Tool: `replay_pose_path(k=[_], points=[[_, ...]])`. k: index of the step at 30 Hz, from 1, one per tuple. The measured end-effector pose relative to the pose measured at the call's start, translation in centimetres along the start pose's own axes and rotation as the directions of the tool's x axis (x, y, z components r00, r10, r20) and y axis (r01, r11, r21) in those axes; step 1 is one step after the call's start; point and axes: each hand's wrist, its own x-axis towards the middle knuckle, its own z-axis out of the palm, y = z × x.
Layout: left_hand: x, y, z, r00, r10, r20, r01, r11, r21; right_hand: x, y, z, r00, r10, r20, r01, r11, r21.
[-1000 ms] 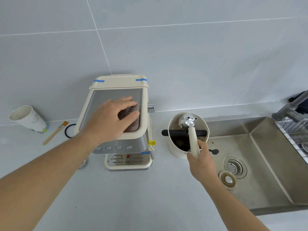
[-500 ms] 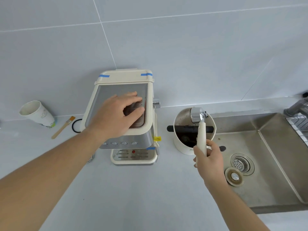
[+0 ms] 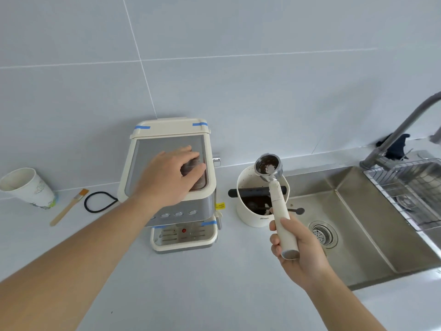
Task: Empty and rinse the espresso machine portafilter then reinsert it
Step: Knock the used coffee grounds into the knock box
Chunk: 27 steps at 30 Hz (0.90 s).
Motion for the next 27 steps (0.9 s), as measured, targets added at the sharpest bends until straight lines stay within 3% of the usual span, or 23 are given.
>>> replay_pose_path(k=[15,22,27], points=[[-0.2,1.0,-0.2,1.000,-0.007,-0.004,0.008,0.998,0.059,-2.3,-3.6,-3.0,0.999,-0.036,0.041,0.035,0.999,0.017],[-0.1,1.7,-0.4,0.994,-0.094,0.056,0.092,0.995,0.035,-1.6,-8.6,-7.2,0.998,0.011,0.063,-0.008,0.999,-0.045],[0.9,4.5,0.2,0.972,-0.228,0.048,0.229,0.973,-0.016,-0.5,-12.1,-10.6,0.994,-0.003,0.114,0.015,0.994,-0.105]])
